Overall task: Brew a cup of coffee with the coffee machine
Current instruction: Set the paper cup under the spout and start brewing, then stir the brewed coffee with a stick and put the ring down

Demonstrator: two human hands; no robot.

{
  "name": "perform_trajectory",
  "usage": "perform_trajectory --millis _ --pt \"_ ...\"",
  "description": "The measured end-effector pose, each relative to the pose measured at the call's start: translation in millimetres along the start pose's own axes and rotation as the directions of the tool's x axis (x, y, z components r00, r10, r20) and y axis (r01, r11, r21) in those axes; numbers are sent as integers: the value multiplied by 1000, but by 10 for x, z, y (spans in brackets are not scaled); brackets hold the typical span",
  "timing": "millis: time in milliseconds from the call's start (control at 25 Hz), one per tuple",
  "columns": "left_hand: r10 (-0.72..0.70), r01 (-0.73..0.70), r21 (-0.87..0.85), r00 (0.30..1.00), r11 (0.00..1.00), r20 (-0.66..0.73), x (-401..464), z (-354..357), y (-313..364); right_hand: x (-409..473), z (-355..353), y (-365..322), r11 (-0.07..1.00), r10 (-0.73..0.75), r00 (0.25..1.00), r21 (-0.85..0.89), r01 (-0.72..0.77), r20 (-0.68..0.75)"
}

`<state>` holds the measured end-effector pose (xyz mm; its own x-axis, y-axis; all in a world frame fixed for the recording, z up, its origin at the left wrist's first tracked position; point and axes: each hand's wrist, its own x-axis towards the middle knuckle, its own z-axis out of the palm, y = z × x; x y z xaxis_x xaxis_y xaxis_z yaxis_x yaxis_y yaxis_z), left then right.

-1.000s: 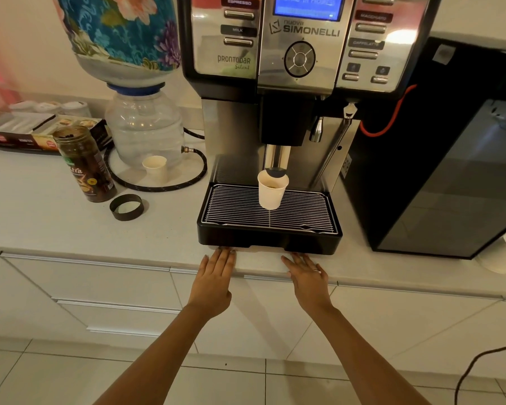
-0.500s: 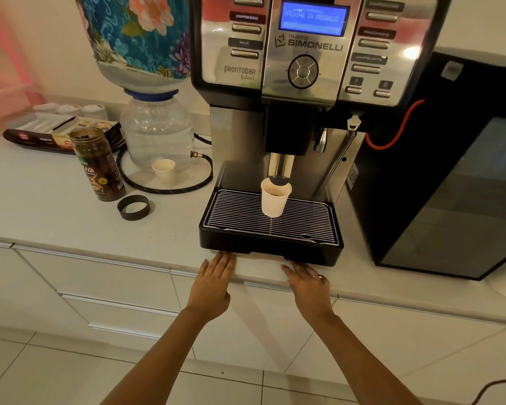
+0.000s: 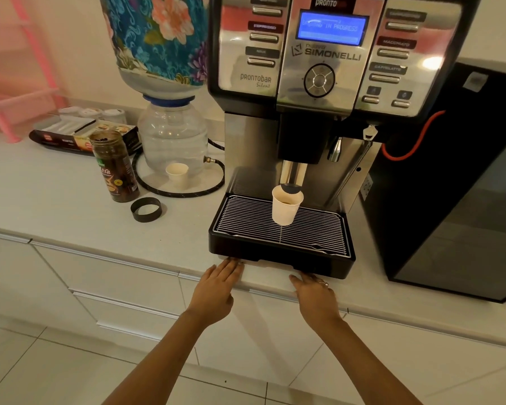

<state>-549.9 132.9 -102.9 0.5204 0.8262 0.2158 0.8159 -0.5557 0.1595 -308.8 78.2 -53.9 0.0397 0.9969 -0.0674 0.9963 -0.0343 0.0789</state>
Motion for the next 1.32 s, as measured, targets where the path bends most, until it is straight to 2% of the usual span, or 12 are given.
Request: perform_trajectory --millis 200,360,480,600,760,880,1040,1200,1320 --pt "52 -70 -253 996 965 -79 -4 -214 -254 -50 -288 -325 994 17 990 -110 -1 141" --pt "-26 -29 -313 985 949 -172 -46 -418 -662 48 -555 -881 998 -55 984 9 54 167" --pt "-71 0 -305 973 952 -221 23 -622 -1031 188 -805 -1408 980 -158 981 140 142 109" --pt "-109 24 -285 952 958 -287 183 -818 -1501 427 -1066 -1898 936 -230 973 271 226 -18" --pt "-177 86 -288 934 954 -310 506 -1075 -2129 984 -1276 -2392 866 -170 968 440 236 -185" --pt "-187 86 -345 945 935 -269 849 -1218 -2446 1457 -1348 -2597 759 -2 975 634 147 -224" --pt "-178 77 -403 959 912 -220 1358 -1293 -2730 2125 -1356 -2730 483 251 958 876 2 -141" --pt "-145 88 -378 981 922 -126 1858 -1258 -2938 2772 -1352 -2821 254 413 911 963 -92 -22" --pt "-131 114 -385 991 916 -18 2154 -1178 -3064 3225 -1357 -2868 161 458 884 970 -184 92"
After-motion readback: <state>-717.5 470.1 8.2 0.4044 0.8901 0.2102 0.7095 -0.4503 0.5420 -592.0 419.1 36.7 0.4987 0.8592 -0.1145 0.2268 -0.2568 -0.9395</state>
